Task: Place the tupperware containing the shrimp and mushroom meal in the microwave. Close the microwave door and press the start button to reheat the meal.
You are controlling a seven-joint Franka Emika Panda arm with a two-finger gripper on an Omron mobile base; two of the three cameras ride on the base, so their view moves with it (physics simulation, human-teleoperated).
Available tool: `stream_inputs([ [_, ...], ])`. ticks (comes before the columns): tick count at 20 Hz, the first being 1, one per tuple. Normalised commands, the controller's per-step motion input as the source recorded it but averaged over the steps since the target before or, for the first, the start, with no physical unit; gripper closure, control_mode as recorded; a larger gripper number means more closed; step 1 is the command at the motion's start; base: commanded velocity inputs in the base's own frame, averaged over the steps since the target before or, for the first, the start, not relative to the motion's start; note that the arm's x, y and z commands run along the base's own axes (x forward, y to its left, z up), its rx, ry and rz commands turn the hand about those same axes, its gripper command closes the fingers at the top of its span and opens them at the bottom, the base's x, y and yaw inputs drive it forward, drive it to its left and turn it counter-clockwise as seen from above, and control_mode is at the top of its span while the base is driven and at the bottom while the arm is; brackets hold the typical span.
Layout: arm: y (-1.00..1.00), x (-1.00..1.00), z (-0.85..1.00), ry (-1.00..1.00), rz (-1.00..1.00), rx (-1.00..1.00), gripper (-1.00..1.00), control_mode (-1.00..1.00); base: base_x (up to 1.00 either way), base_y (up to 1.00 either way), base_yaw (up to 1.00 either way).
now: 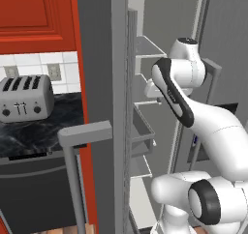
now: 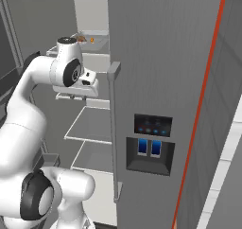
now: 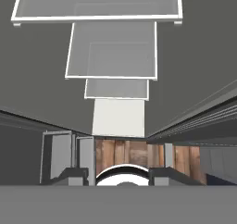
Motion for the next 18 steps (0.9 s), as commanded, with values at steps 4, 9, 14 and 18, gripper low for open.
stream_inputs([
  [4, 0.00, 0.00, 0.00, 0.00, 0.00, 0.00, -1.00, -1.00, 0.00, 0.00, 0.00],
  [9, 0.00, -0.02, 0.04, -0.21, 0.00, 0.00, -1.00, -1.00, 0.00, 0.00, 0.00],
  [14, 0.00, -0.01, 0.27, -0.44, -0.01, 0.00, -1.00, -1.00, 0.00, 0.00, 0.00],
  [18, 0.00, 0.00, 0.38, -0.44, -0.04, 0.00, -1.00, -1.00, 0.00, 0.00, 0.00],
])
